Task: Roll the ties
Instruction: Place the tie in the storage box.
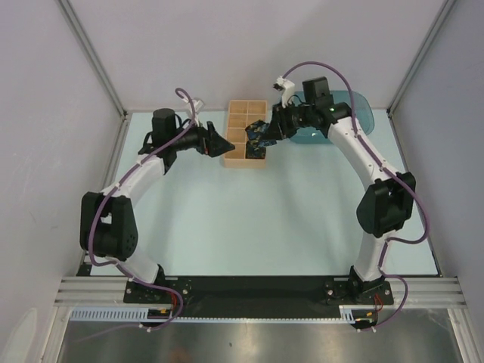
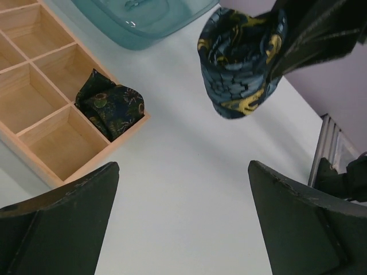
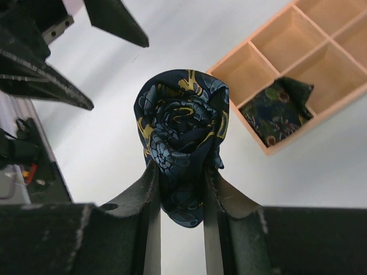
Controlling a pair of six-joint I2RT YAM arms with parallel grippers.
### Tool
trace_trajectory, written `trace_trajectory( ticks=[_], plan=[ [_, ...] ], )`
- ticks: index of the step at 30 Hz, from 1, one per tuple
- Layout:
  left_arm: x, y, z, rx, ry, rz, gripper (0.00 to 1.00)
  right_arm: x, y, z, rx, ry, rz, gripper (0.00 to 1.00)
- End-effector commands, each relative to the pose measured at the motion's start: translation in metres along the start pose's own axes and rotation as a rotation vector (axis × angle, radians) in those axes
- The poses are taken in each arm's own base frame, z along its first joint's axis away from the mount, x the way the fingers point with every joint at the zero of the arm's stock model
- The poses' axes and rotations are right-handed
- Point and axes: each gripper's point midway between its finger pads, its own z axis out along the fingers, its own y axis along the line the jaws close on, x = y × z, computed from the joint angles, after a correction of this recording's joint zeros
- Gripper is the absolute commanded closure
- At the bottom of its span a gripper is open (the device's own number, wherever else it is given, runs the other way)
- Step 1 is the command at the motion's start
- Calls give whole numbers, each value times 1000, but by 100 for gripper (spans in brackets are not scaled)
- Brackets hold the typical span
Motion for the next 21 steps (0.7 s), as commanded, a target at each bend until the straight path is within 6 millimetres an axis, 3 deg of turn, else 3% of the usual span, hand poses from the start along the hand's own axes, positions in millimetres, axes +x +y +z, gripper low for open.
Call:
trace_trajectory(
  ticks=[1, 2, 3, 4, 6, 7, 8, 13, 21],
  plan=[
    [-12, -18, -17, 50, -39, -22, 1, -20, 16, 31, 27, -6, -281, 100],
    [-10, -7, -18, 1, -36, 34, 0, -21, 7, 38, 74, 15, -371, 100],
    [-8, -2, -20, -22, -27, 39, 1, -9, 1, 46, 87, 75, -405, 100],
    [-5, 5, -21, -48, -18, 31, 1, -13, -7, 59, 106, 98, -459, 100],
    [-1, 16, -29, -87, -7, -6, 0, 1, -15, 76, 153, 204, -560, 100],
    [-1, 17, -32, -92, -7, -13, 0, -19, -11, 78, 180, 179, -615, 100],
    [-1, 21, -36, -103, -13, -21, 0, -4, -23, 97, 205, 236, -632, 100],
    [10, 28, -52, -158, -25, -13, 1, 1, -33, 121, 261, 319, -811, 100],
    [11, 41, -80, -244, -88, -14, 1, 35, -47, 148, 252, 425, -859, 100]
  ],
)
